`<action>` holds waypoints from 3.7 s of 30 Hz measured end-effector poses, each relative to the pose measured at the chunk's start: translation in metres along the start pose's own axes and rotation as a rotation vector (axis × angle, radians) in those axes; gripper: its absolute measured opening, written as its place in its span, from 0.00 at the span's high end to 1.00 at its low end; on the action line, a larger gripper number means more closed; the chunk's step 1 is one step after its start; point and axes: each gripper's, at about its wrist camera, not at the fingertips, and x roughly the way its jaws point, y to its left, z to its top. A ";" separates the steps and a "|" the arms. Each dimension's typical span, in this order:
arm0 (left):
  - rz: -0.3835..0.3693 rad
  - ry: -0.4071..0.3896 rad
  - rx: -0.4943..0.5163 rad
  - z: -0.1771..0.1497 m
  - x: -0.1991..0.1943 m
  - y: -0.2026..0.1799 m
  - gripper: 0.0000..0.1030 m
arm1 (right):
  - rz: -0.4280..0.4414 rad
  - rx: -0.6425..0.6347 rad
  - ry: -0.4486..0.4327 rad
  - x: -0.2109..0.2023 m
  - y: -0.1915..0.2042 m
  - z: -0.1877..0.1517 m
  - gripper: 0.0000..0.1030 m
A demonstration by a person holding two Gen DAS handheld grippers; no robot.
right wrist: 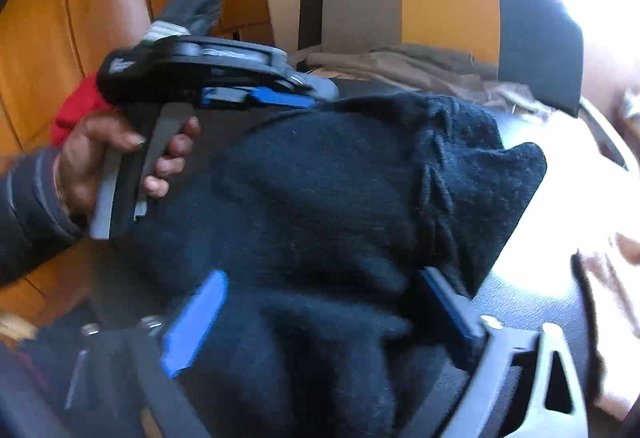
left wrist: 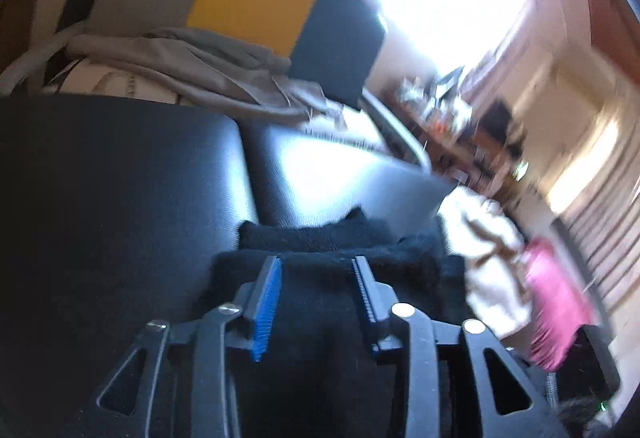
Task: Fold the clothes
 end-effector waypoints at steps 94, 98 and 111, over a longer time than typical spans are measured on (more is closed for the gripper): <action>0.895 -0.619 -0.346 0.016 -0.506 0.233 0.58 | 0.618 -0.200 0.004 0.259 0.375 0.349 0.42; 0.876 -0.659 -0.208 0.040 -0.503 0.214 0.58 | 0.621 -0.409 -0.150 0.227 0.395 0.350 0.42; 0.953 -0.368 -0.328 0.073 -0.453 0.321 0.66 | 0.490 -0.665 0.051 0.324 0.466 0.300 0.42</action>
